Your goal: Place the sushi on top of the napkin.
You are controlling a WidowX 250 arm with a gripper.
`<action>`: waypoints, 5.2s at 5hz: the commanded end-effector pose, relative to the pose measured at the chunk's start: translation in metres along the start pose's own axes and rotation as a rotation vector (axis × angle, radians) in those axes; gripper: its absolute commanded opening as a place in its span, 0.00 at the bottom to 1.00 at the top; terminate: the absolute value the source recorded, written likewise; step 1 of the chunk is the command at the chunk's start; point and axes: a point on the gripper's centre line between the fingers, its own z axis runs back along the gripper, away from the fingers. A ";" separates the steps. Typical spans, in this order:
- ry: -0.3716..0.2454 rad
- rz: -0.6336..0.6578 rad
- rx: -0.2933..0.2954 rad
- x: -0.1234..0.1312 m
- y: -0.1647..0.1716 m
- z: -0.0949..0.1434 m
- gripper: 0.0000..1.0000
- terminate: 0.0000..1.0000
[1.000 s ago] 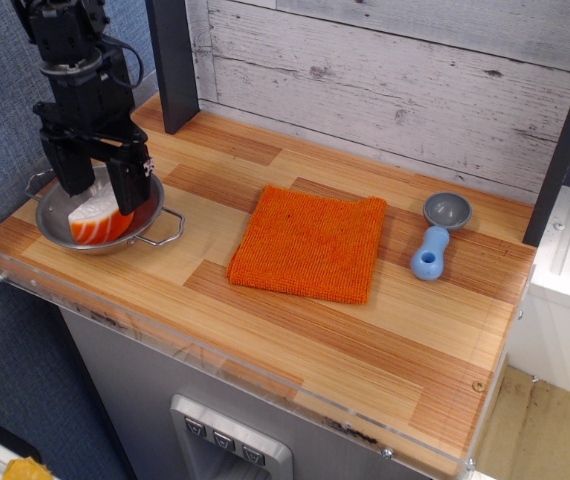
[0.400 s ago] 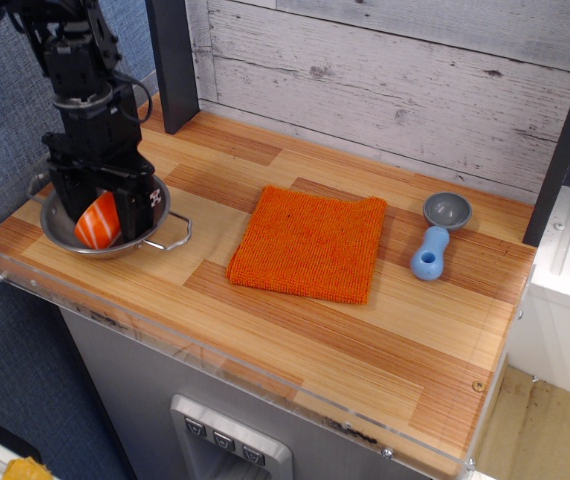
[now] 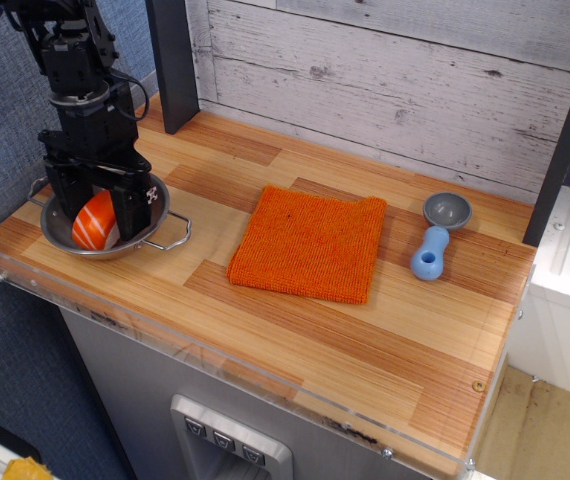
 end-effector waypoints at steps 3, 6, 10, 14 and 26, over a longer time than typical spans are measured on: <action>-0.026 -0.002 0.024 -0.001 -0.005 0.008 0.00 0.00; -0.142 0.130 -0.030 0.000 -0.003 0.087 0.00 0.00; -0.121 -0.003 -0.025 0.046 -0.124 0.079 0.00 0.00; 0.005 -0.003 -0.044 0.056 -0.141 0.019 0.00 0.00; -0.191 -0.030 0.023 0.046 -0.119 0.131 1.00 1.00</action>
